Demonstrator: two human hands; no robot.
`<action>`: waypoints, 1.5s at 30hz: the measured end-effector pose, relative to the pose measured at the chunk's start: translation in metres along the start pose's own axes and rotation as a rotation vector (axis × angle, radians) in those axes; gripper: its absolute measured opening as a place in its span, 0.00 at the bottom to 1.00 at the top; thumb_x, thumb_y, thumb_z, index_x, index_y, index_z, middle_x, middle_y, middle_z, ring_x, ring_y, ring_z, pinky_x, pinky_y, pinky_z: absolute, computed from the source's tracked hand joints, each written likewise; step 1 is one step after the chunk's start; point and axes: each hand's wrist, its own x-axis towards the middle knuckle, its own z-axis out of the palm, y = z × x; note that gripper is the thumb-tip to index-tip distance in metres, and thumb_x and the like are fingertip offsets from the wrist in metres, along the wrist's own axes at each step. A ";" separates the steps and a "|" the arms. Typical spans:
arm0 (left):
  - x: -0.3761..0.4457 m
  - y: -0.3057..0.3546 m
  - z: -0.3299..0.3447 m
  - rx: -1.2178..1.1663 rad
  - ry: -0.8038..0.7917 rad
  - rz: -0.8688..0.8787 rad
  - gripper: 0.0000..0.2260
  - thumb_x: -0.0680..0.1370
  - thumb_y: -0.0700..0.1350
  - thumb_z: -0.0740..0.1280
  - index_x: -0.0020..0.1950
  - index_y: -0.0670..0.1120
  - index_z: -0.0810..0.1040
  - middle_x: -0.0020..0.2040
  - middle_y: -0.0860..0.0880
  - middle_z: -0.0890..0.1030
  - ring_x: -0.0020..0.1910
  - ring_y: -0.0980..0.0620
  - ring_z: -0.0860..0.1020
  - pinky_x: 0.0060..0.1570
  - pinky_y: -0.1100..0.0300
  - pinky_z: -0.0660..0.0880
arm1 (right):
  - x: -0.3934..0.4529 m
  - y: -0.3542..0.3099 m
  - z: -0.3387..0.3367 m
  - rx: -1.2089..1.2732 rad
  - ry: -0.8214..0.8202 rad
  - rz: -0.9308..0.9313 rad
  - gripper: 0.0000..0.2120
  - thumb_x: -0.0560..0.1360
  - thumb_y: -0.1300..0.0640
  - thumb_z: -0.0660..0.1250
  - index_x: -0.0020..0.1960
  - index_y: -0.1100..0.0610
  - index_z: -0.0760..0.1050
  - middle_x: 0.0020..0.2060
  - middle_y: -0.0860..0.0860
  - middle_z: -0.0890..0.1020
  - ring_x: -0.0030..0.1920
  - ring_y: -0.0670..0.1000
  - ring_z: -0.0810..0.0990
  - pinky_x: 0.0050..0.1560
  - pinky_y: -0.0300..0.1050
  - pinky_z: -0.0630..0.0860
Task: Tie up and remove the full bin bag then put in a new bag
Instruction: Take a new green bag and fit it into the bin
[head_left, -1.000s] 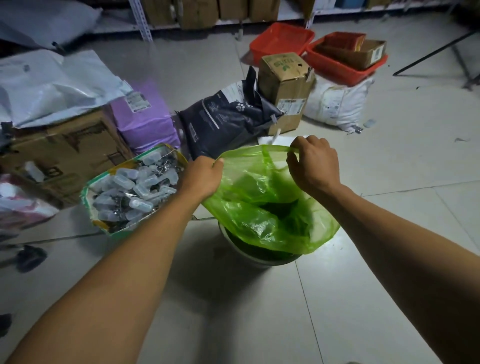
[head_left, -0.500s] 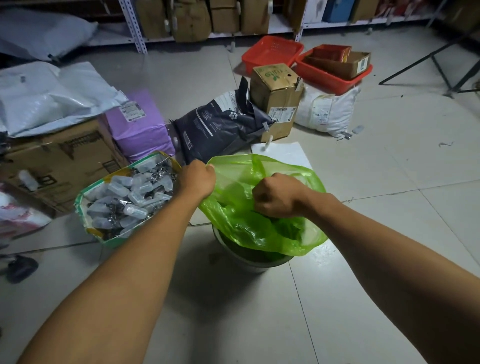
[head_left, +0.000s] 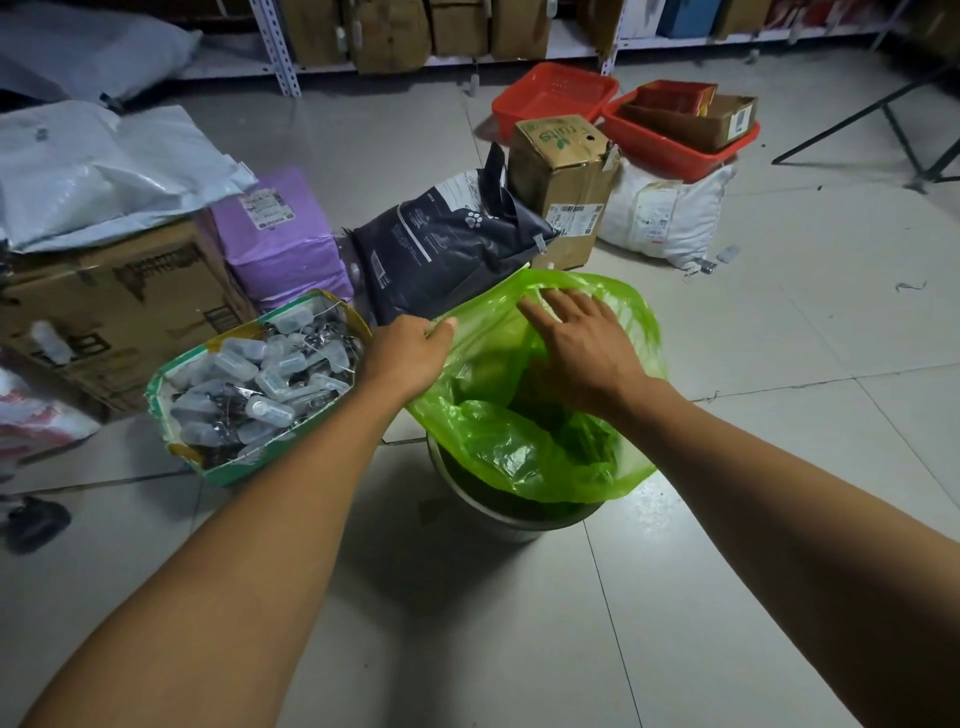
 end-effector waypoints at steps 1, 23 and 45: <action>-0.002 0.001 -0.001 -0.017 -0.019 0.009 0.27 0.77 0.66 0.60 0.29 0.47 0.64 0.26 0.48 0.70 0.30 0.45 0.71 0.31 0.55 0.62 | 0.003 -0.001 0.000 0.014 0.022 0.018 0.34 0.73 0.51 0.66 0.76 0.51 0.58 0.74 0.57 0.65 0.74 0.60 0.61 0.72 0.56 0.59; 0.012 -0.013 0.000 -0.031 0.023 -0.021 0.18 0.77 0.53 0.68 0.41 0.37 0.81 0.37 0.38 0.81 0.37 0.41 0.80 0.34 0.56 0.69 | -0.007 -0.034 0.022 0.284 -0.515 -0.093 0.12 0.80 0.48 0.61 0.51 0.54 0.79 0.45 0.55 0.82 0.45 0.56 0.80 0.47 0.46 0.75; 0.001 -0.017 0.000 0.044 0.002 0.002 0.20 0.77 0.53 0.68 0.29 0.45 0.71 0.27 0.48 0.73 0.39 0.39 0.79 0.35 0.54 0.68 | -0.010 -0.027 0.024 0.172 -0.395 -0.084 0.15 0.78 0.48 0.61 0.61 0.52 0.76 0.55 0.56 0.81 0.54 0.60 0.79 0.51 0.50 0.77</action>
